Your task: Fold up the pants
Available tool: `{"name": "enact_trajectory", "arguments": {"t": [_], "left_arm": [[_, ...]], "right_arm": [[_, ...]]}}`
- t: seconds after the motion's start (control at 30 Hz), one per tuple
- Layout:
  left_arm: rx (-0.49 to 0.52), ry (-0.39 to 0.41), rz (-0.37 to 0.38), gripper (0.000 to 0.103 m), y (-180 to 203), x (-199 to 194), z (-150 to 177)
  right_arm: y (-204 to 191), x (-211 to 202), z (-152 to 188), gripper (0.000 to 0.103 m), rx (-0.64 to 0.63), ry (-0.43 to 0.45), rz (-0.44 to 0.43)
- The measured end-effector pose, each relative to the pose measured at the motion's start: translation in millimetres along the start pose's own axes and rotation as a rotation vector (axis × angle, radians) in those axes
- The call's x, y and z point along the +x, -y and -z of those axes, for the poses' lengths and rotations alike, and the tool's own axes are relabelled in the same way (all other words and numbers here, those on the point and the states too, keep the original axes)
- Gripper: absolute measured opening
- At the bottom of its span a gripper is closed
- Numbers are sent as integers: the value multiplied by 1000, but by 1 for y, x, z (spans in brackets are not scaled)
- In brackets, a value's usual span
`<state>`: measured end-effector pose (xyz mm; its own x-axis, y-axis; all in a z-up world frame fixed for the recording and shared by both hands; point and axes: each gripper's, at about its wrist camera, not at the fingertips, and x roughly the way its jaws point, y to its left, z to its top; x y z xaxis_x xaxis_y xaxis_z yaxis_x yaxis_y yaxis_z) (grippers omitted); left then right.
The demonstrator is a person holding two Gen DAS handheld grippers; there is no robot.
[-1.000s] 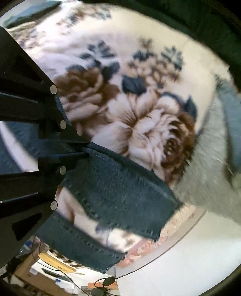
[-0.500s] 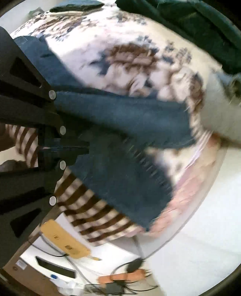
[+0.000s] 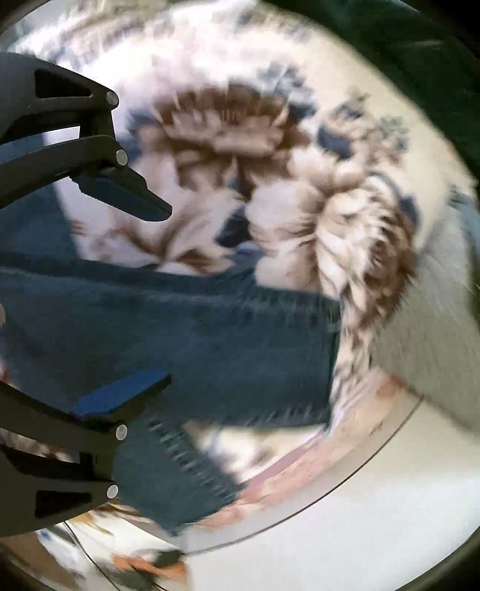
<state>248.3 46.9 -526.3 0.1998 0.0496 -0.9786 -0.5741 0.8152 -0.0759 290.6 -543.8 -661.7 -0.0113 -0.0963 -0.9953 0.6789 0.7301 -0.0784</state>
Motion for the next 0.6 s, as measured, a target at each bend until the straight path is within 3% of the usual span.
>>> {"name": "enact_trajectory", "arguments": {"t": [0.07, 0.1, 0.17, 0.2, 0.33, 0.4, 0.47, 0.57, 0.6], "left_arm": [[66, 9, -33, 78, 15, 0, 2], [99, 18, -33, 78, 28, 2, 2], [143, 20, -33, 78, 41, 3, 6], [167, 19, -31, 78, 52, 5, 6], [227, 17, -4, 78, 68, -1, 19], [249, 16, 20, 78, 78, -6, 31], [276, 6, 43, 78, 91, -7, 41], [314, -25, 69, 78, 109, -3, 58], [321, -36, 81, 78, 114, -2, 63]], "right_arm": [[-14, 26, -9, 83, -47, -55, 100], [-14, 34, -11, 74, -50, -84, 127], [-2, 25, -10, 18, -6, -53, 151], [11, 12, -9, 8, 39, -27, 124], [83, -60, 19, 8, 172, 154, -20], [119, -75, 37, 8, 205, 177, -42], [152, -61, 55, 9, 233, 95, -47], [200, -27, 80, 20, 367, -58, -142], [216, -21, 87, 32, 420, -72, -186]]}}
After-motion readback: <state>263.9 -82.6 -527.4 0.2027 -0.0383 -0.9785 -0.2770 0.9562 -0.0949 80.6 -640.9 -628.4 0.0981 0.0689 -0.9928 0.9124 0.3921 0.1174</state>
